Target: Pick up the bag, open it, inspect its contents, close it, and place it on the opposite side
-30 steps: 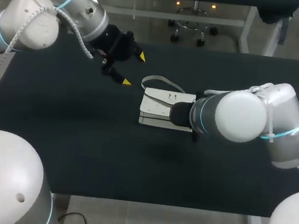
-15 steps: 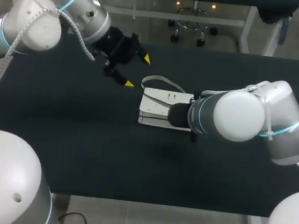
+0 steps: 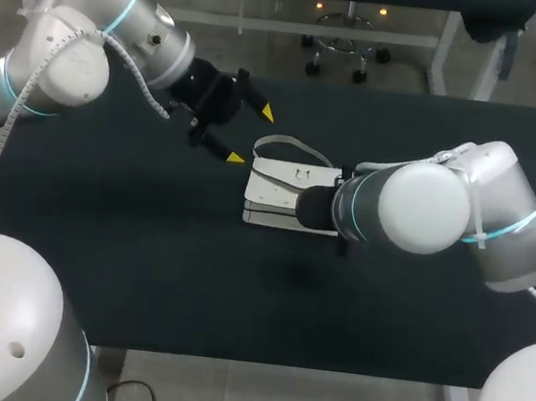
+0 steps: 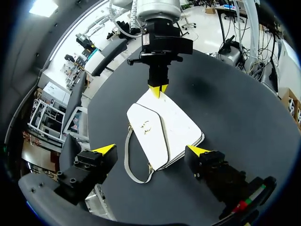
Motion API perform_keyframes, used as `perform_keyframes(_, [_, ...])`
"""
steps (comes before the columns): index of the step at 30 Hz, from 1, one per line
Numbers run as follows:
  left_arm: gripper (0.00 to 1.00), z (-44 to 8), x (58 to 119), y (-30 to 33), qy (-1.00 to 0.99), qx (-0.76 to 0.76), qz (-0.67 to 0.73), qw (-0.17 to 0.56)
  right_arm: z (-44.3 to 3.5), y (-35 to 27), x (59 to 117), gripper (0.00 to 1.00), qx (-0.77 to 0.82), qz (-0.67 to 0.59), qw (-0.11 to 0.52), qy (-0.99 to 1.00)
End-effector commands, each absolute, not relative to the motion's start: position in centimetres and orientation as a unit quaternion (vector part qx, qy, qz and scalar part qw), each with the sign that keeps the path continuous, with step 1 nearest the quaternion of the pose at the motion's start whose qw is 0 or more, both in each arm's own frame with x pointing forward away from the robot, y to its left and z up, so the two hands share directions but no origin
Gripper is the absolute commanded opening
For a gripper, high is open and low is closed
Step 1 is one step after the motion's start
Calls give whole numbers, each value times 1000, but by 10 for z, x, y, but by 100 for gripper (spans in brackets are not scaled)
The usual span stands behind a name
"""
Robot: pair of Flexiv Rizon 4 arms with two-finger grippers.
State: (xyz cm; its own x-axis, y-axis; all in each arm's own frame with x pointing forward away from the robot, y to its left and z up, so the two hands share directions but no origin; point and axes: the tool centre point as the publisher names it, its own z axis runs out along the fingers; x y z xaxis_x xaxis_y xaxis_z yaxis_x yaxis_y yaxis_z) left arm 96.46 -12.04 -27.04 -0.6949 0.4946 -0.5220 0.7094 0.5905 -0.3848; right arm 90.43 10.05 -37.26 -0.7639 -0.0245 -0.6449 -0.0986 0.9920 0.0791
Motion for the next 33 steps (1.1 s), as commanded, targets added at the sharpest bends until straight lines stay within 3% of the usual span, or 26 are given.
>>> perform_keyframes(1, [100,-271,965,-121,872,345,-294,184,-377,99,902,0,-34,61,372,926])
perform_keyframes(12, [100,-303,964,-137,851,353,-319,222,-377,99,902,0,-34,61,372,926])
perform_keyframes(23, [65,-313,966,-152,839,373,-338,206,-377,99,902,0,-34,61,372,926])
perform_keyframes(33, [62,-326,969,-163,838,395,-338,165,-377,99,902,0,-34,61,372,926])
